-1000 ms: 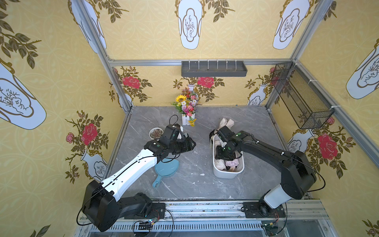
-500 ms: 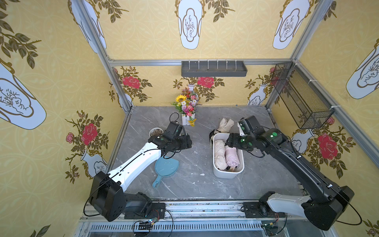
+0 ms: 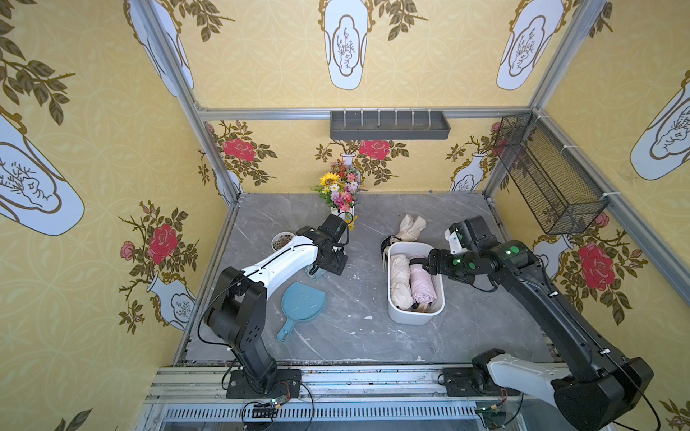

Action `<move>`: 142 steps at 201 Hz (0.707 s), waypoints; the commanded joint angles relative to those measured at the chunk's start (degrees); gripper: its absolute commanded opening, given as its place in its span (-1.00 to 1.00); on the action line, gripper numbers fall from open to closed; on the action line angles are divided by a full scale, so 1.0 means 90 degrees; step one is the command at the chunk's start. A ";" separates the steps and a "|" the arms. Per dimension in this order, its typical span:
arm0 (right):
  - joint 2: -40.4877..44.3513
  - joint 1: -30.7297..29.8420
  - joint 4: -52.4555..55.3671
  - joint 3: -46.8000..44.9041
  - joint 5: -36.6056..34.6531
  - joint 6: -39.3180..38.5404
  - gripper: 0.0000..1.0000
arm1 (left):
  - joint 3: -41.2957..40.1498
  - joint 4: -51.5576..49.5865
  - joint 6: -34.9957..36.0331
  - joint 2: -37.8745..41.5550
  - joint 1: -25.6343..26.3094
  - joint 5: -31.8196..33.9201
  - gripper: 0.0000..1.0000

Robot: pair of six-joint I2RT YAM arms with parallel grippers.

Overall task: Put the umbrella into the storage box
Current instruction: Pick up the umbrella from the center of the board.

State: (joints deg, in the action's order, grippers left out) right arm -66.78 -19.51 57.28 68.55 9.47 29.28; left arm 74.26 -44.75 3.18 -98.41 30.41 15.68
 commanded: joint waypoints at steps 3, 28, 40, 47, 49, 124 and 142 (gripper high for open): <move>-0.0088 0.0016 -0.0362 0.0010 0.0143 -0.0182 0.66 | 0.0119 0.0200 0.0747 -0.0302 -0.0288 -0.0092 0.70; -0.0166 0.0028 -0.0414 0.0083 0.0162 -0.0293 0.66 | 0.0195 0.0380 0.0980 -0.0681 -0.0430 -0.0178 0.71; -0.0172 0.0029 -0.0451 0.0114 0.0175 -0.0334 0.66 | 0.0187 0.0526 0.1078 -0.0826 -0.0430 -0.0215 0.72; -0.0170 0.0036 -0.0474 0.0134 0.0192 -0.0356 0.66 | 0.0187 0.0613 0.1119 -0.0894 -0.0429 -0.0248 0.72; -0.0180 0.0033 -0.0485 0.0146 0.0191 -0.0353 0.66 | 0.0184 0.0636 0.1133 -0.0919 -0.0564 -0.0268 0.72; -0.0187 0.0034 -0.0495 0.0524 0.0306 -0.0279 0.64 | 0.0359 0.0565 0.1185 -0.1570 -0.0800 -0.0804 0.40; -0.0144 0.0030 -0.0495 0.0566 0.0338 -0.0258 0.64 | 0.0294 0.0564 0.1137 -0.1604 -0.0804 -0.0893 0.18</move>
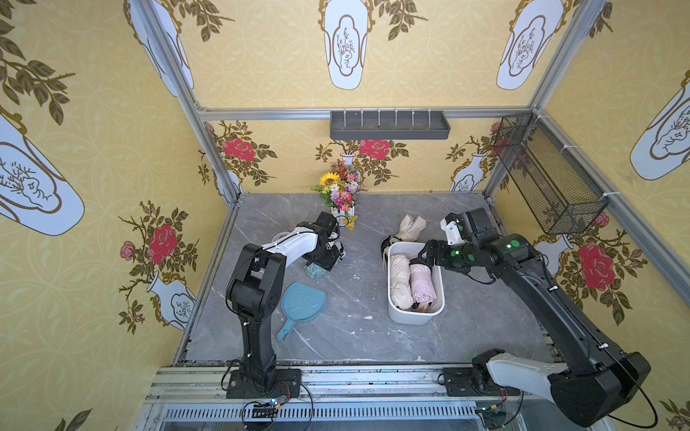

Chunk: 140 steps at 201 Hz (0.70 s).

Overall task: Put the umbrella into the storage box
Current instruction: Pick up the umbrella from the center of the board.

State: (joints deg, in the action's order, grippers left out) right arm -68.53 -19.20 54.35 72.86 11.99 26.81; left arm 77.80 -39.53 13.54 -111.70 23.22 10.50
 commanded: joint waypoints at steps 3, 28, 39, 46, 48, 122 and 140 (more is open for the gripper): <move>0.0055 0.0000 -0.0169 0.0088 0.0064 0.0017 0.64 | -0.0099 -0.0021 -0.0038 -0.0128 -0.0003 -0.0310 0.13; 0.0095 -0.0005 -0.0136 0.0043 0.0079 0.0041 0.64 | -0.0064 -0.0034 -0.0365 0.0133 -0.0002 -0.0414 -0.43; 0.0095 0.0004 -0.0103 0.0030 0.0117 0.0072 0.64 | -0.0038 -0.0060 -0.0487 0.0343 -0.0008 -0.0547 -0.57; 0.0095 0.0008 -0.0091 0.0022 0.0151 0.0100 0.64 | -0.0001 -0.0120 -0.0566 0.0472 -0.0003 -0.0678 -0.63; 0.0100 0.0001 -0.0096 0.0020 0.0159 0.0103 0.64 | 0.0011 -0.0149 -0.0591 0.0503 -0.0010 -0.0720 -0.64; 0.0173 0.0137 -0.0285 -0.0363 0.0495 0.0433 0.64 | -0.0073 -0.0618 -0.1941 0.2193 -0.0002 -0.2253 -0.99; 0.0185 0.0279 -0.0287 -0.0497 0.0640 0.0443 0.64 | -0.0164 -0.0577 -0.2507 0.2667 0.0068 -0.2607 -1.00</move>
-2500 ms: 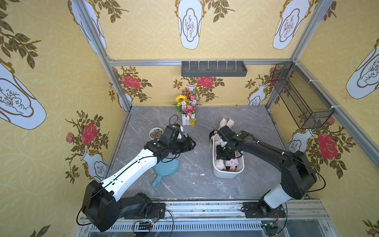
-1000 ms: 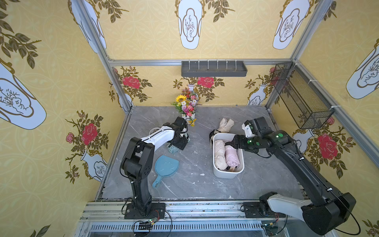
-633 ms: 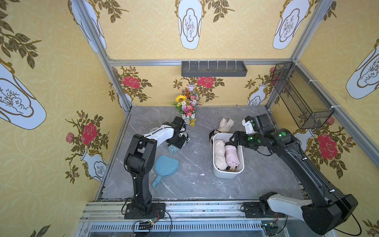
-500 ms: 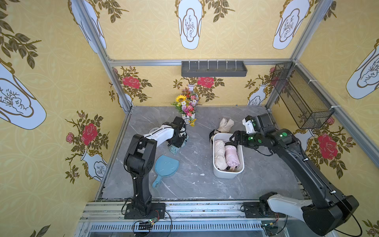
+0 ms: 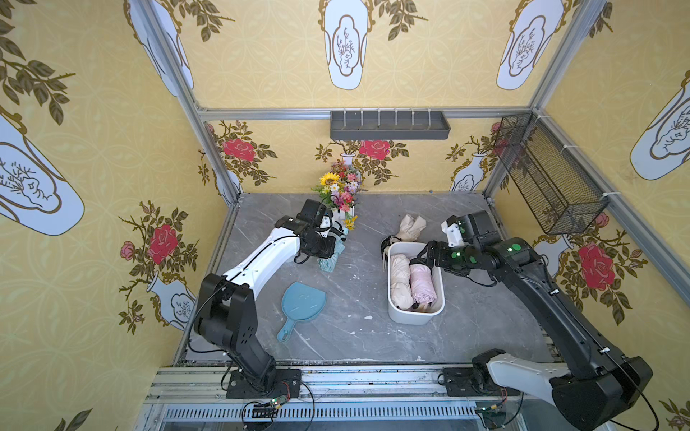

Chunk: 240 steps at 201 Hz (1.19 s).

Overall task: Put the umbrella into the storage box
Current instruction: Pick up the umbrella from the center of the board, then place the umbrella in the storage box.

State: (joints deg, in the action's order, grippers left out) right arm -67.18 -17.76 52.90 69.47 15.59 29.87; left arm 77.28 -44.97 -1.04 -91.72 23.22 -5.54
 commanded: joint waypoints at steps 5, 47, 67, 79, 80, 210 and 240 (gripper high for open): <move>0.0033 0.0180 -0.0126 -0.0152 0.0265 0.0106 0.64 | -0.0109 0.0045 -0.1070 0.0568 0.0106 -0.0825 -1.00; 0.0180 0.0548 -0.0190 -0.0468 0.0502 0.0069 0.64 | 0.0195 0.0135 -0.2209 0.1237 0.0823 -0.1081 -1.00; 0.0244 0.0726 -0.0223 -0.0638 0.0602 0.0068 0.64 | 0.0258 0.0364 -0.3141 0.1302 0.0977 -0.1568 -1.00; 0.0311 0.0844 -0.0260 -0.0734 0.0681 0.0078 0.64 | 0.0166 0.0666 -0.3755 0.1312 0.1096 -0.1857 -1.00; 0.0314 0.0852 -0.0266 -0.0745 0.0685 0.0079 0.64 | 0.0160 0.0707 -0.3793 0.1313 0.1109 -0.1875 -1.00; 0.0750 0.2134 -0.0370 -0.1225 0.1467 0.0101 0.64 | 0.0885 0.2867 -0.5856 -0.0878 0.3435 -0.1306 -1.00; 0.0793 0.2372 -0.0286 -0.1235 0.1635 -0.0092 0.64 | 0.1059 0.2982 -0.6114 -0.1378 0.3474 -0.1046 -1.00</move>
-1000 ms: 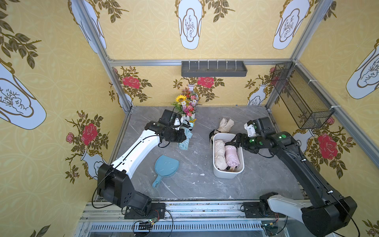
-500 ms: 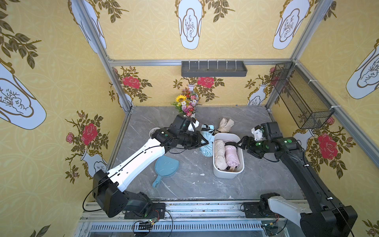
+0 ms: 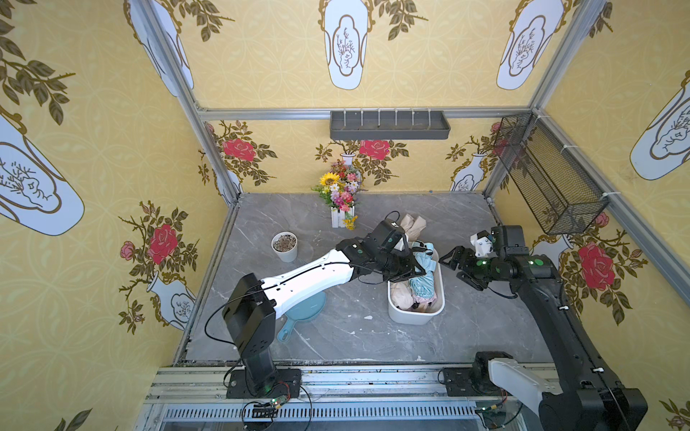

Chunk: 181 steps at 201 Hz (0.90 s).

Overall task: Put the umbrella into the storage box
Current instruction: Place the umbrella in the storage box.

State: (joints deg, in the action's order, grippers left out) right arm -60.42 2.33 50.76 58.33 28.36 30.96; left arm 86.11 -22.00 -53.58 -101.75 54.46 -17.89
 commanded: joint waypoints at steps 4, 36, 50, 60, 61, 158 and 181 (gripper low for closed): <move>0.0044 0.0176 -0.0031 0.0007 0.0236 -0.0247 0.64 | 0.0065 0.0521 -0.0304 -0.0303 0.0011 0.0323 -1.00; 0.0014 0.0569 0.0082 0.0056 0.0529 -0.0522 0.64 | 0.0111 0.0666 -0.0387 -0.0680 0.0053 0.0420 -1.00; -0.0005 0.0725 0.0107 0.0047 0.0667 -0.0613 0.64 | 0.0110 0.0771 -0.0415 -0.0847 0.0070 0.0369 -1.00; -0.0005 0.0792 0.0111 0.0045 0.0732 -0.0662 0.64 | 0.0126 0.0870 -0.0429 -0.0972 0.0098 0.0300 -1.00; -0.0005 0.0799 0.0111 0.0044 0.0739 -0.0664 0.64 | 0.0133 0.0876 -0.0431 -0.0980 0.0100 0.0299 -1.00; 0.0119 0.1118 0.0589 0.0481 0.0931 -0.0969 0.65 | -0.0009 0.0696 -0.0489 -0.1665 0.0193 0.0290 -1.00; 0.0147 0.1127 0.0628 0.0545 0.0888 -0.0917 0.65 | 0.0047 0.0474 -0.0355 -0.1604 0.0196 0.0343 -0.57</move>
State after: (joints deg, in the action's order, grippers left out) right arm -59.40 12.36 55.72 62.57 36.03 22.83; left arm 86.89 -9.87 -58.33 -115.50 56.07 -16.45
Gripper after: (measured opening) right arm 0.825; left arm 0.241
